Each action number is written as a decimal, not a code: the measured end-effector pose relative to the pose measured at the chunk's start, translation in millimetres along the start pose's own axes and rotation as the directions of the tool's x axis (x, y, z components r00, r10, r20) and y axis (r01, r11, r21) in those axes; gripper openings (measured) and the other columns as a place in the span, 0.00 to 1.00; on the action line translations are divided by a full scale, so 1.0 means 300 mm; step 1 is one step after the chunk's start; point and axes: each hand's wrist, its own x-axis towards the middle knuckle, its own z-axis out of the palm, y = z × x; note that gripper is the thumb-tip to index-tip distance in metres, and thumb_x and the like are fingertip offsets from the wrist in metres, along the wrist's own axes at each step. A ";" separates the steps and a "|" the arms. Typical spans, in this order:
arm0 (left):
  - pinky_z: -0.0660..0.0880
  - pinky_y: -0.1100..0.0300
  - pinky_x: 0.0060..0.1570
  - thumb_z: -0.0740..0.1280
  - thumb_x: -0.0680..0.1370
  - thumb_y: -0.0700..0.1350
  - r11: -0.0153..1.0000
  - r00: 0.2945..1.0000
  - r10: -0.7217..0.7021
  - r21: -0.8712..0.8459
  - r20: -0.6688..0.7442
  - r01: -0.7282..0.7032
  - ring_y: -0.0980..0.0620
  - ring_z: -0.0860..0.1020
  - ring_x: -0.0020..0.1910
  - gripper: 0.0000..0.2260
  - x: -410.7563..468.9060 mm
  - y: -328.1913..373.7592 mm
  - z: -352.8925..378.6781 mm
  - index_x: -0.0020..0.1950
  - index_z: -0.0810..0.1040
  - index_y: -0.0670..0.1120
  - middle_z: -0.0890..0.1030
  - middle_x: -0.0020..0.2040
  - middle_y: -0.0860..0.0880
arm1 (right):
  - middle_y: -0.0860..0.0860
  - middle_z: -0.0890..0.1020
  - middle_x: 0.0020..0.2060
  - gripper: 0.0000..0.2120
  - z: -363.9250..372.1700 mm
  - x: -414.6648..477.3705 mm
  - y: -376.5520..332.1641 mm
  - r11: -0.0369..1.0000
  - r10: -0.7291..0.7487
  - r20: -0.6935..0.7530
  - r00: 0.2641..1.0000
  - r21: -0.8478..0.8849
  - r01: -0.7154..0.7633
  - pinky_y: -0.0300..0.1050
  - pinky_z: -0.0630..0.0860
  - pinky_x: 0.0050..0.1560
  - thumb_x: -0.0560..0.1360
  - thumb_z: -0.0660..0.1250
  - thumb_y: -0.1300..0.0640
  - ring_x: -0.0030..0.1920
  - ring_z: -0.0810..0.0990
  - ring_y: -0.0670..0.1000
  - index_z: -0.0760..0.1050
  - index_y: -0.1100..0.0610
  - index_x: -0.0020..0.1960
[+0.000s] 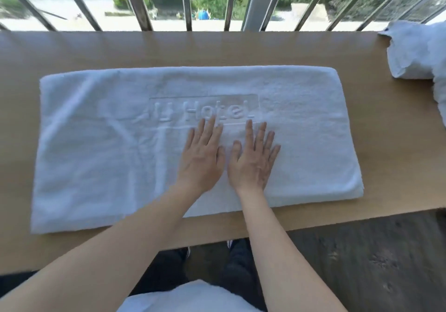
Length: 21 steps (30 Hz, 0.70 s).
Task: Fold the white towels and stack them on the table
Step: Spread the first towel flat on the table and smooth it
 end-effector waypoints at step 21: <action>0.32 0.53 0.77 0.44 0.81 0.61 0.937 0.969 -0.236 0.249 -0.068 0.246 0.55 0.36 0.79 0.30 -0.232 -0.777 -0.382 0.82 0.45 0.56 0.43 0.82 0.53 | 0.51 0.40 0.81 0.32 0.285 -0.176 -0.581 0.962 -0.178 0.106 0.978 -0.190 0.196 0.63 0.35 0.77 0.81 0.42 0.39 0.80 0.36 0.57 0.41 0.48 0.82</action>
